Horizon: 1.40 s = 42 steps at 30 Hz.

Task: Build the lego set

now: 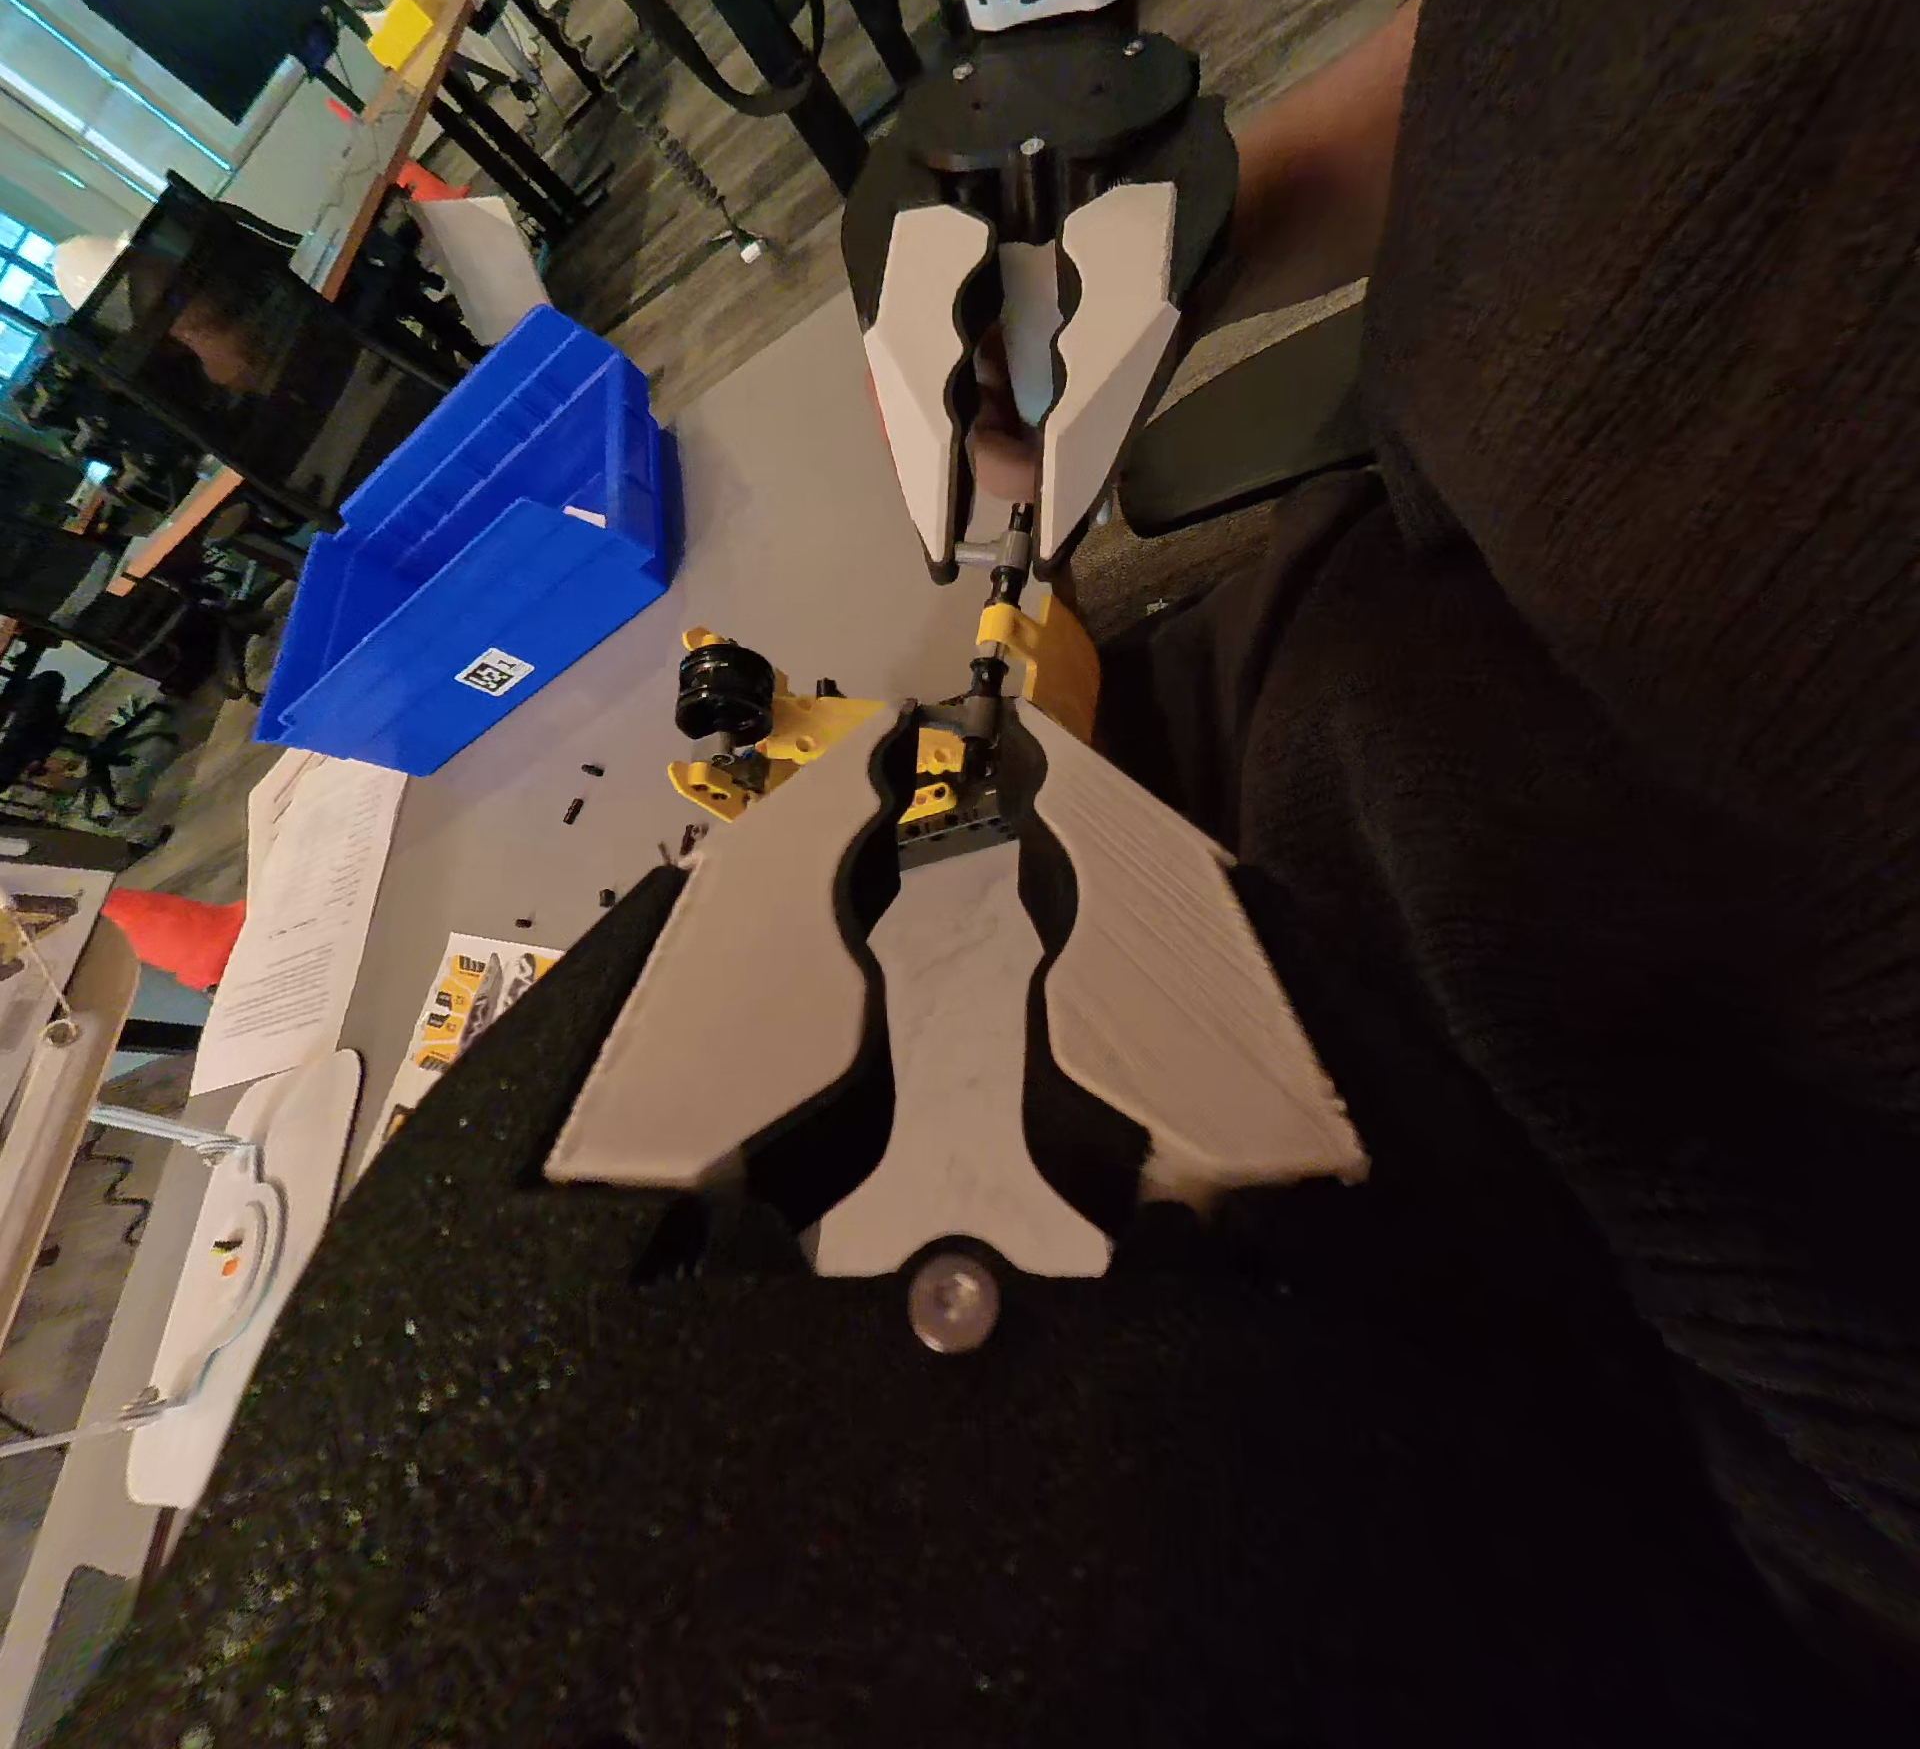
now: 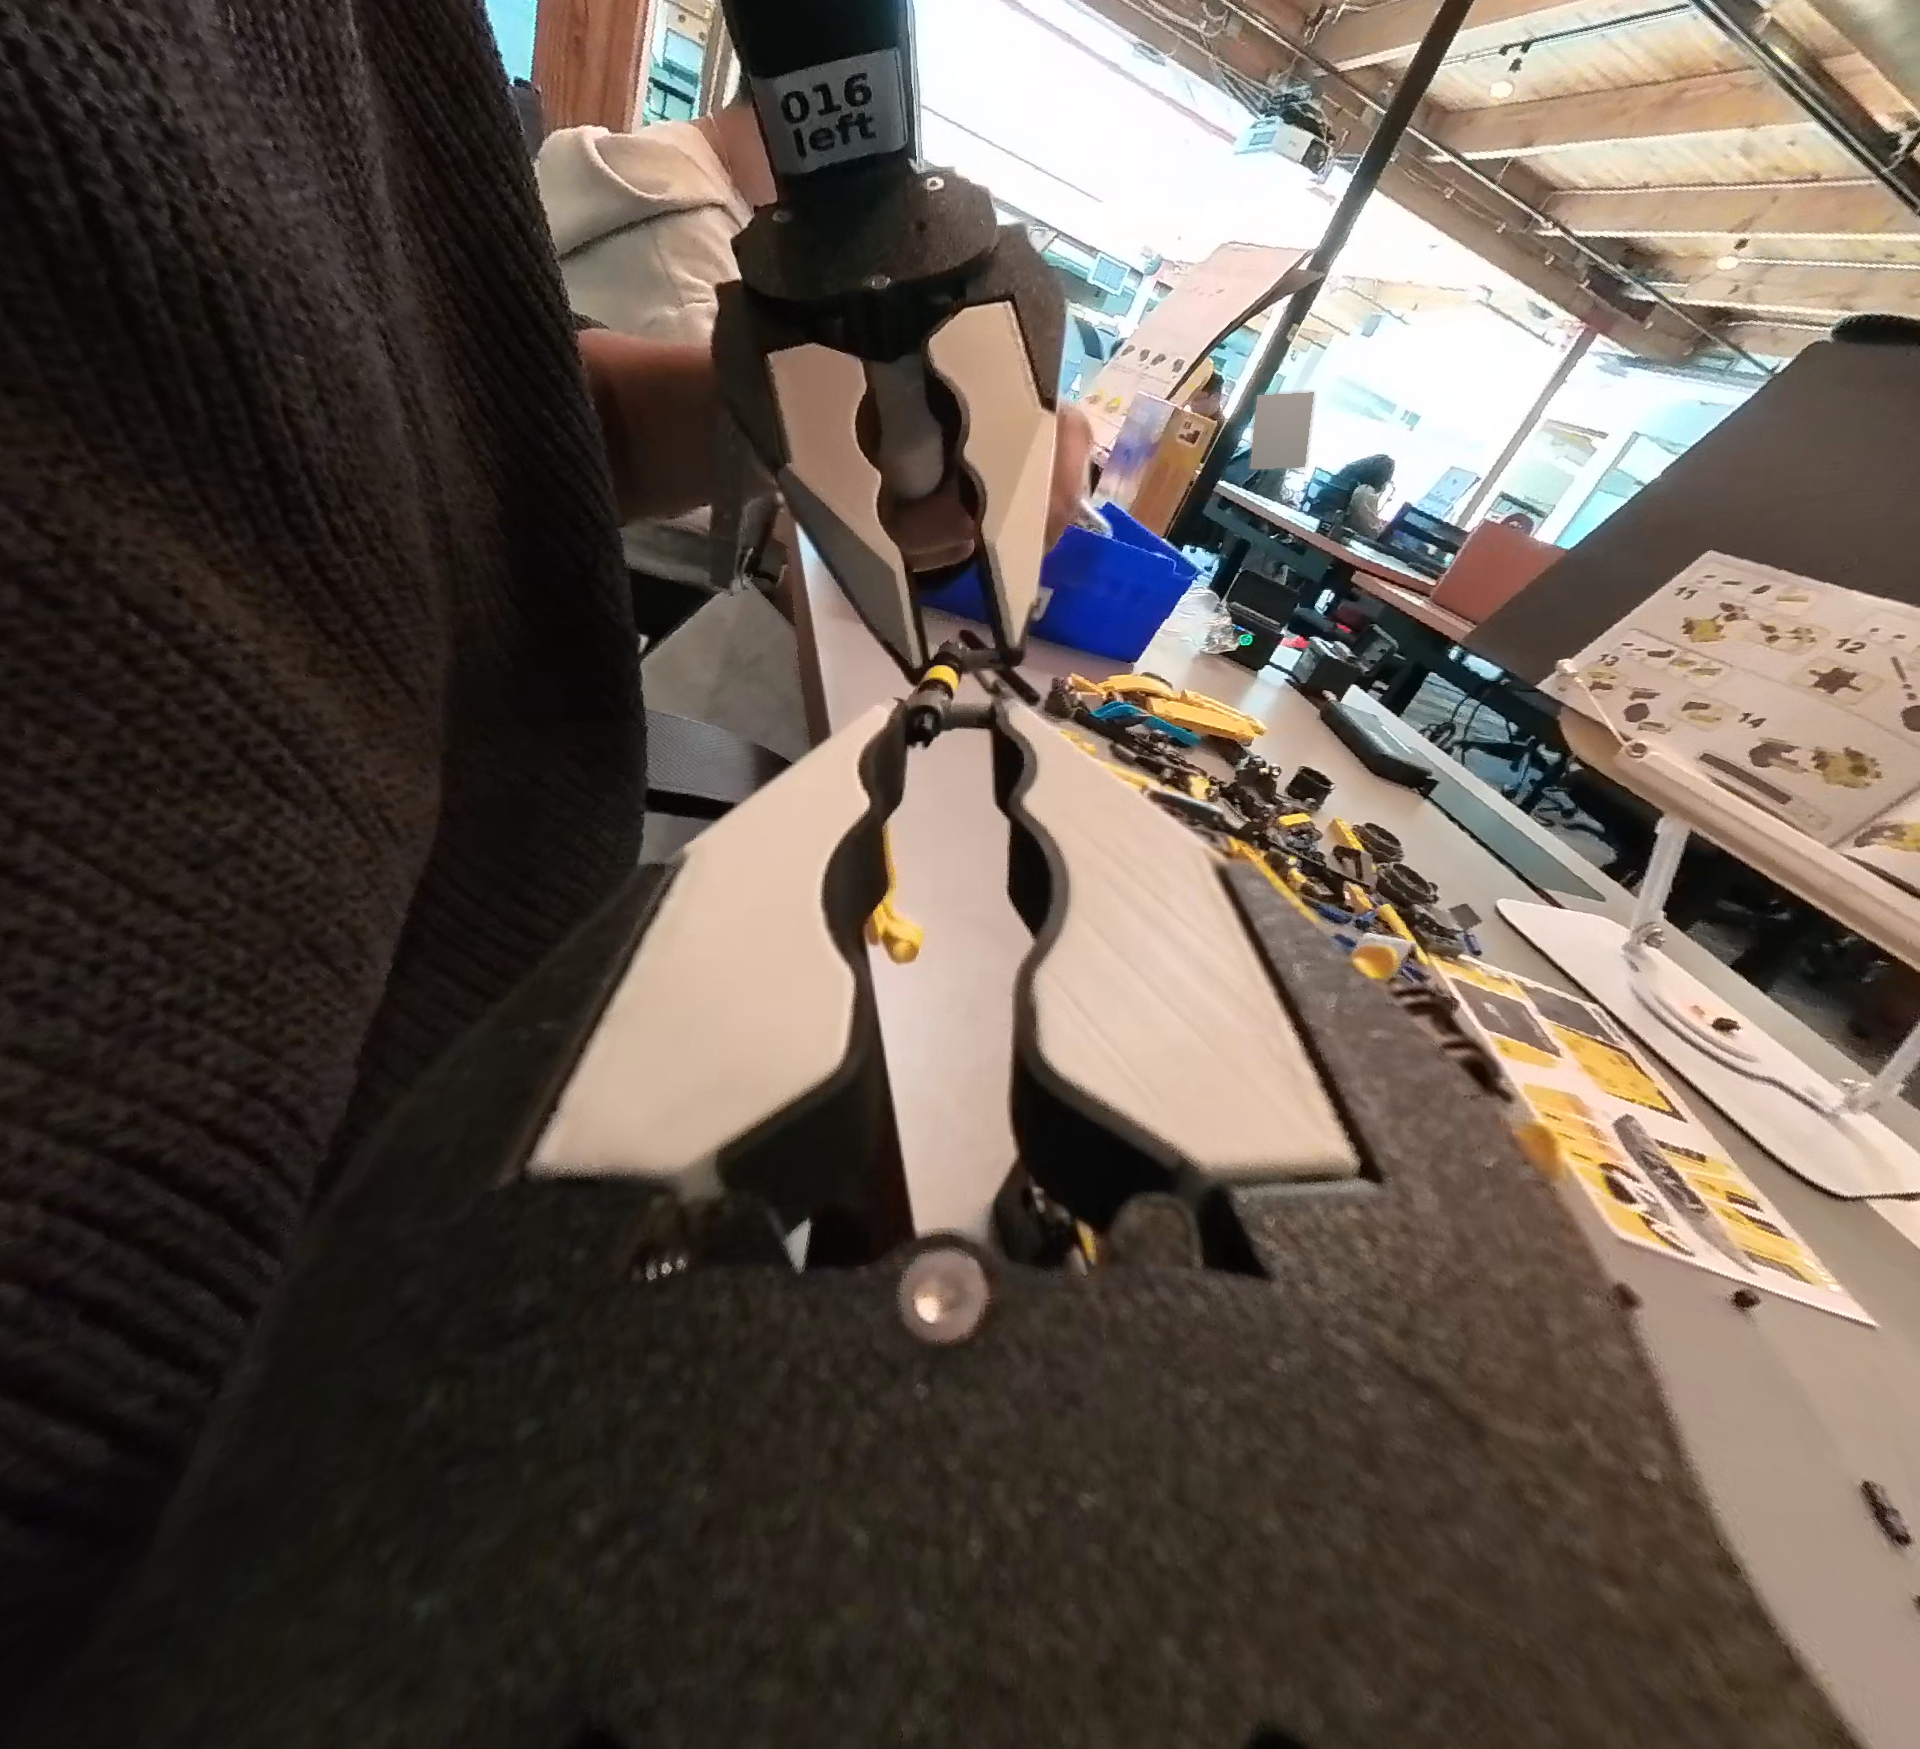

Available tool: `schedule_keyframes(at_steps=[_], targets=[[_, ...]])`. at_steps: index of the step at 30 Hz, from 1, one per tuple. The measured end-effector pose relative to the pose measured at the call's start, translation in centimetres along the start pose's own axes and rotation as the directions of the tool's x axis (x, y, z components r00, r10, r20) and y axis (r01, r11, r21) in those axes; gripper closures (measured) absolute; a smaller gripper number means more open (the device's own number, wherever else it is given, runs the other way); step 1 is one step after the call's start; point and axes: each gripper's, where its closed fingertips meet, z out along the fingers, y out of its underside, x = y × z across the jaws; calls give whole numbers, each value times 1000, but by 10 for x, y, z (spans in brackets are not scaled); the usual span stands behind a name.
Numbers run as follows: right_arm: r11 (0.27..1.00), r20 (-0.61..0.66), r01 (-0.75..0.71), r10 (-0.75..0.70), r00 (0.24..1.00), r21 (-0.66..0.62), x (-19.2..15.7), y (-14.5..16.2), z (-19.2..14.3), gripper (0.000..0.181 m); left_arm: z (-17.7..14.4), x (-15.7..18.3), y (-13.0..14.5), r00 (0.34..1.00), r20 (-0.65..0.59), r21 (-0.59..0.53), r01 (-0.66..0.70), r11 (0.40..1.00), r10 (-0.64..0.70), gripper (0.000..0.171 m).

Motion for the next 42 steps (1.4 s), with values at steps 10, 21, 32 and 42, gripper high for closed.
schedule_keyframes(at_steps=[10, 21, 32, 42], targets=[[1000, 22, -12, 12, 1000, -3, -5, -1, -4, 165, 2, 8, -8, 997, -31, 55, 79, 995, -77, 158], [995, 39, -102, 101, 994, 19, -22, 3, -10, 167, 2, 23, -16, 986, -48, 84, 165, 983, -161, 158], [956, 92, -293, 294, 951, -24, -81, 25, -15, 167, 6, 84, -7, 915, -164, 77, 384, 920, -368, 158], [940, 127, -341, 342, 931, -29, -90, 24, -14, 166, -2, 91, 1, 865, -145, 105, 495, 862, -480, 147]])
